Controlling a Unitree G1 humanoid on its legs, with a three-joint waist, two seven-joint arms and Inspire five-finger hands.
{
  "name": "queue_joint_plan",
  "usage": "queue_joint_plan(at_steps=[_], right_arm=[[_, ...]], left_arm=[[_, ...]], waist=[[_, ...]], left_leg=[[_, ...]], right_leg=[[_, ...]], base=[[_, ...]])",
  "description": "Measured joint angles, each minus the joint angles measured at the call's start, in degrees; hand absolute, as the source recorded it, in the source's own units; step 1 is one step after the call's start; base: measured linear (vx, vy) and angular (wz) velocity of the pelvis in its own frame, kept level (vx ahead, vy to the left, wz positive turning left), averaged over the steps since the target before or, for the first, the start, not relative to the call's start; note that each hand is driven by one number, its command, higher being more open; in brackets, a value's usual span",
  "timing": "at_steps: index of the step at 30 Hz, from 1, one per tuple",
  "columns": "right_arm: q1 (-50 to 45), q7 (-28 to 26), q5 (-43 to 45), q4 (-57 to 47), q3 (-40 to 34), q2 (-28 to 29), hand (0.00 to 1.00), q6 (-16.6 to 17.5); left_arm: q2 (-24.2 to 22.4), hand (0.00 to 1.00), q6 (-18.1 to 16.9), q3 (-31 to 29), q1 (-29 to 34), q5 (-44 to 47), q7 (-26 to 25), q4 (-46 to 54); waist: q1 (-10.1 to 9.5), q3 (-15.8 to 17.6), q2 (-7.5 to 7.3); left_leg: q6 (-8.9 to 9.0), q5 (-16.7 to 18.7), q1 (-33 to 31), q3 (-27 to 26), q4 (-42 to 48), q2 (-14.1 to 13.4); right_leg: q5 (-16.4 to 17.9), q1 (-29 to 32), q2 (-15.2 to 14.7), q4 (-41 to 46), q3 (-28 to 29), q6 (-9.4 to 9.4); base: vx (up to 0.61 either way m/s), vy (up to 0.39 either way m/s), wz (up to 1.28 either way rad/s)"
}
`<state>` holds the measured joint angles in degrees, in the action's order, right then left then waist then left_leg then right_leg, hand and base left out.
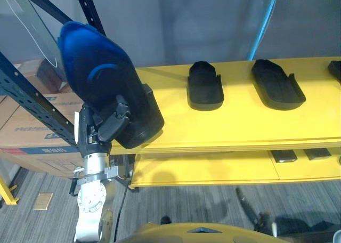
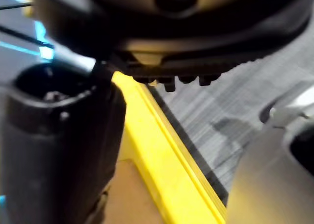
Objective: Walk over and take three plastic housings, then place them on the shelf
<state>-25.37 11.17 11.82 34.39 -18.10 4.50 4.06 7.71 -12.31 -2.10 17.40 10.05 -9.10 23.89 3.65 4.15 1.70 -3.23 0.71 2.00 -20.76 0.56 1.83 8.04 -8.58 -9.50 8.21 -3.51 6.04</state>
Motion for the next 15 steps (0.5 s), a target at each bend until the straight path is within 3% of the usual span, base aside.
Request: queue_joint_plan(at_steps=[2,4,7,10,15], right_arm=[[1.69,-2.95,-0.24,6.08,-1.49,-1.56,1.00,-1.98],[2.75,-6.18,-2.45,13.01,-1.41,-4.27,1.00,-4.66],[2.77,-8.41,-1.81,15.39,-0.89,-5.35,1.00,-6.36],[3.91,-9.81,-0.72,15.51,1.47,-6.84,1.00,-7.14],[5.18,-11.39,0.29,15.56,2.11,-8.48,1.00,-7.17]], left_arm=[[2.08,0.00,2.68,-0.04,-2.77,-0.17,1.75,0.12],[6.47,0.00,7.26,-0.67,-6.40,1.66,3.09,-0.39],[10.27,0.00,11.42,-2.09,-10.07,4.60,4.22,-3.81],[14.21,0.00,16.27,-4.95,-16.38,12.16,5.80,-13.61],[17.68,0.00,19.06,-5.67,-23.57,21.64,9.28,-25.46]], waist=[[-0.35,-0.18,-0.04],[-0.69,-0.36,-0.47],[-0.58,-0.40,-0.21],[-0.21,-0.24,-0.04],[0.69,1.35,1.37]], left_leg=[[-0.27,-1.19,0.76,0.82,-2.16,-0.20],[0.71,-1.87,1.60,0.59,-4.75,-0.40],[1.12,-2.15,1.57,0.00,-5.62,-0.61],[1.76,-2.57,0.98,-2.17,-5.62,-1.00],[3.06,-3.93,-0.59,-3.83,-5.64,-2.43]], right_leg=[[-1.39,-0.61,0.68,-0.90,-1.35,-0.25],[-2.16,-0.60,1.14,-1.61,-2.00,-0.58],[-2.64,-0.54,1.51,-2.48,-2.25,-0.77],[-2.49,-0.28,1.67,-4.44,-2.11,-0.98],[-1.95,2.08,2.64,-4.47,-2.25,-1.99]], base=[[-0.06,-0.017,0.20],[-0.08,-0.013,0.09],[-0.07,-0.021,-0.08],[-0.09,-0.047,-0.25],[-0.06,-0.045,0.00]])
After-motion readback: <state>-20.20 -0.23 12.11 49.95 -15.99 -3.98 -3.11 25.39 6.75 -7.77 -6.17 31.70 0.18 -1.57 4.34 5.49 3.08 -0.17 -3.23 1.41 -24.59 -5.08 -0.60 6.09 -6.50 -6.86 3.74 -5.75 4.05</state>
